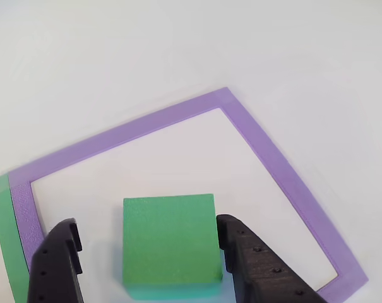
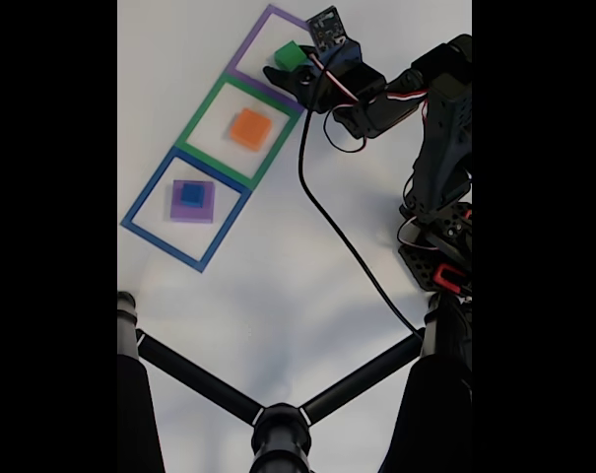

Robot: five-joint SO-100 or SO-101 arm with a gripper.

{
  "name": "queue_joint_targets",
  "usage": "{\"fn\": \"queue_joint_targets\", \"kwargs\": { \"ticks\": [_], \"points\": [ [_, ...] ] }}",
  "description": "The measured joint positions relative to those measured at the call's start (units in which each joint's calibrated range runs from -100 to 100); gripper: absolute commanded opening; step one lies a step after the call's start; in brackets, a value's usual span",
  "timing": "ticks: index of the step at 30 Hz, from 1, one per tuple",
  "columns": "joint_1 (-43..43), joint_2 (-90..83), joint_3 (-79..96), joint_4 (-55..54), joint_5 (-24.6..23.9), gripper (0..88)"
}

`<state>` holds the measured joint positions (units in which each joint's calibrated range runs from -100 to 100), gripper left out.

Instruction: Tower of hanoi

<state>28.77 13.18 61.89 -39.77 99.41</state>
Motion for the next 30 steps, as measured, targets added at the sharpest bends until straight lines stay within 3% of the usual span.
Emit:
{"fn": "queue_joint_targets", "kwargs": {
  "ticks": [6,12,20,25,30],
  "points": [
    [0.00,-13.85,-0.95,17.25,0.59,19.2],
    [-1.36,-32.83,-14.62,55.88,0.59,0.7],
    [-9.82,-44.16,-35.87,102.33,0.20,0.0],
    [-17.59,-49.20,-44.65,119.27,0.00,0.0],
    [-26.72,-52.98,-47.48,125.52,0.00,0.0]
  ]
}}
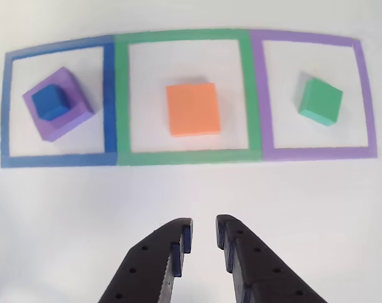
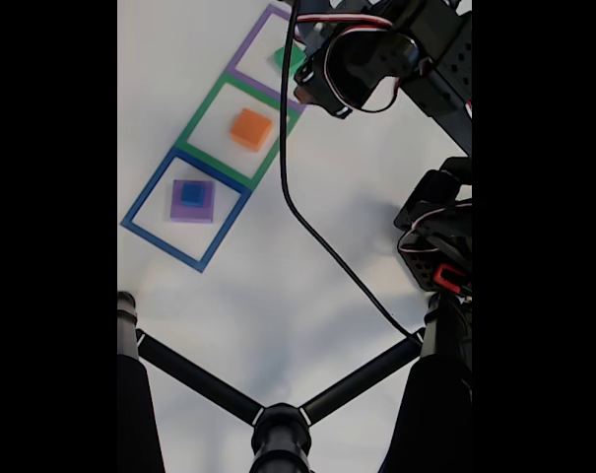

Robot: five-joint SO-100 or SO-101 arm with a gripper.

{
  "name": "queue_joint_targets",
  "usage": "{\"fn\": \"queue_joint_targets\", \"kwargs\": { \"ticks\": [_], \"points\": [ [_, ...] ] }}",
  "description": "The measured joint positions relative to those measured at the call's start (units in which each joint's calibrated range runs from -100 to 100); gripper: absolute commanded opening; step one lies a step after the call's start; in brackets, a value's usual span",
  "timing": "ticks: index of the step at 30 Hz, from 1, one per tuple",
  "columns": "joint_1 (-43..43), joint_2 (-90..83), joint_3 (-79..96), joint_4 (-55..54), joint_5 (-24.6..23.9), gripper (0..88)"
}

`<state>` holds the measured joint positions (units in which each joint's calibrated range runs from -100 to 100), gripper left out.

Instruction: Tower of hanoi

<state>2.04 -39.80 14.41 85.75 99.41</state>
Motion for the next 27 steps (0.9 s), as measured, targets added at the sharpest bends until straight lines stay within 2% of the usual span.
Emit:
{"fn": "queue_joint_targets", "kwargs": {
  "ticks": [6,12,18,27],
  "points": [
    [-7.68,-1.85,0.00,0.87,0.00,1.6],
    [-13.80,-4.03,5.33,-4.19,0.59,14.8],
    [-15.35,-9.74,26.15,-23.43,0.59,22.7],
    [-18.17,-8.98,51.87,-59.20,0.00,25.1]
  ]
}}
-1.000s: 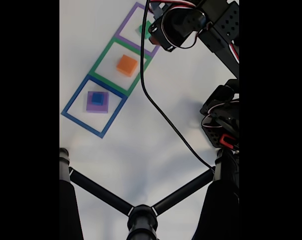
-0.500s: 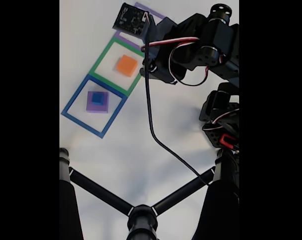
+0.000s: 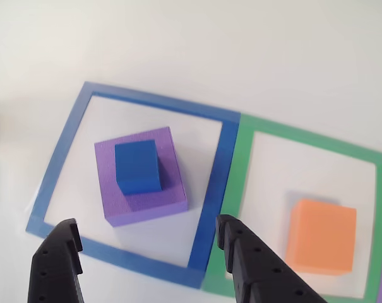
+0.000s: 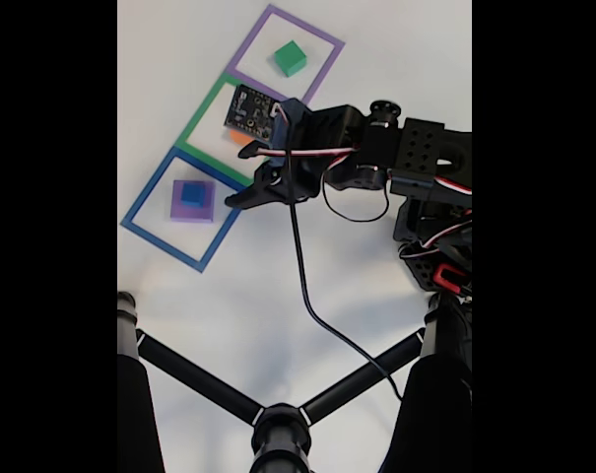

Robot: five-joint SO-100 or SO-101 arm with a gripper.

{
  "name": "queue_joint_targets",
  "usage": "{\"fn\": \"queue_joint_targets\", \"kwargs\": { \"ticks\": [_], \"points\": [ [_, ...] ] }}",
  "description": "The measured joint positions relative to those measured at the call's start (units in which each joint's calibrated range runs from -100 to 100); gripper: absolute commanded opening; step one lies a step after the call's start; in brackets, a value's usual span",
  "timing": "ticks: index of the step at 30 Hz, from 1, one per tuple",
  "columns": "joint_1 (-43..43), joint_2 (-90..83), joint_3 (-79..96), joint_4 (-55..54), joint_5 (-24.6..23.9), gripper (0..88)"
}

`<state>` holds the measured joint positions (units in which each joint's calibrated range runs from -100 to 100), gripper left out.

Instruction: Tower of hanoi

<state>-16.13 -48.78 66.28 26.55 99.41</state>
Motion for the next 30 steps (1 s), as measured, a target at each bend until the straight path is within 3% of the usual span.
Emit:
{"fn": "queue_joint_targets", "kwargs": {
  "ticks": [7,13,20,30],
  "points": [
    [-1.46,12.09,8.69,-27.15,0.00,25.2],
    [-2.53,22.25,9.55,-41.39,0.00,25.1],
    [-2.53,33.33,9.46,-53.26,0.00,25.0],
    [-3.21,42.99,7.05,-60.31,0.00,24.7]
  ]
}}
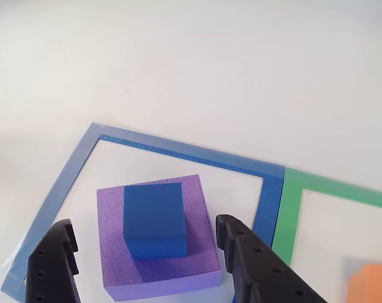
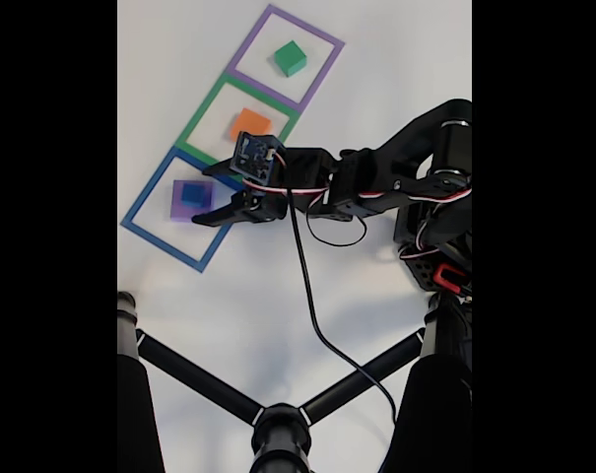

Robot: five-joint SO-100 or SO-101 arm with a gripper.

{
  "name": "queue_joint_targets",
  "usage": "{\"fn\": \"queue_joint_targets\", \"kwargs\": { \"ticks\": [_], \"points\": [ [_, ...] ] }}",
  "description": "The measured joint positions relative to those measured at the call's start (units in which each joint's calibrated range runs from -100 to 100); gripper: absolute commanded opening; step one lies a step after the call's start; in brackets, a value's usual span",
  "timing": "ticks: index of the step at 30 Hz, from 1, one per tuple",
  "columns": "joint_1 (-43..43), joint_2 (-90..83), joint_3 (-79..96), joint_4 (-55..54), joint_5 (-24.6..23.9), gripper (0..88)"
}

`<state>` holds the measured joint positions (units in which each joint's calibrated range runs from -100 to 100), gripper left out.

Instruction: Tower of hanoi

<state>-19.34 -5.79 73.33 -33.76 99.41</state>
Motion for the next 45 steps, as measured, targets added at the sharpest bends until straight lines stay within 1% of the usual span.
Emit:
{"fn": "queue_joint_targets", "kwargs": {
  "ticks": [4,10,15,23,29,39,42,45],
  "points": [
    [-0.19,2.27,-1.89,-1.11,0.59,24.1],
    [-1.65,4.79,-3.18,-2.45,0.00,22.1],
    [-2.33,6.55,-4.47,-3.24,0.00,18.1],
    [-2.62,7.14,-5.16,-3.24,0.00,8.4],
    [-2.62,7.98,-5.51,-3.24,0.00,3.3],
    [-2.62,7.98,-5.59,-3.09,0.00,1.5],
    [-2.62,5.88,-6.97,1.11,0.59,1.5],
    [-2.72,0.25,-9.46,9.66,0.59,1.5]
  ]
}}
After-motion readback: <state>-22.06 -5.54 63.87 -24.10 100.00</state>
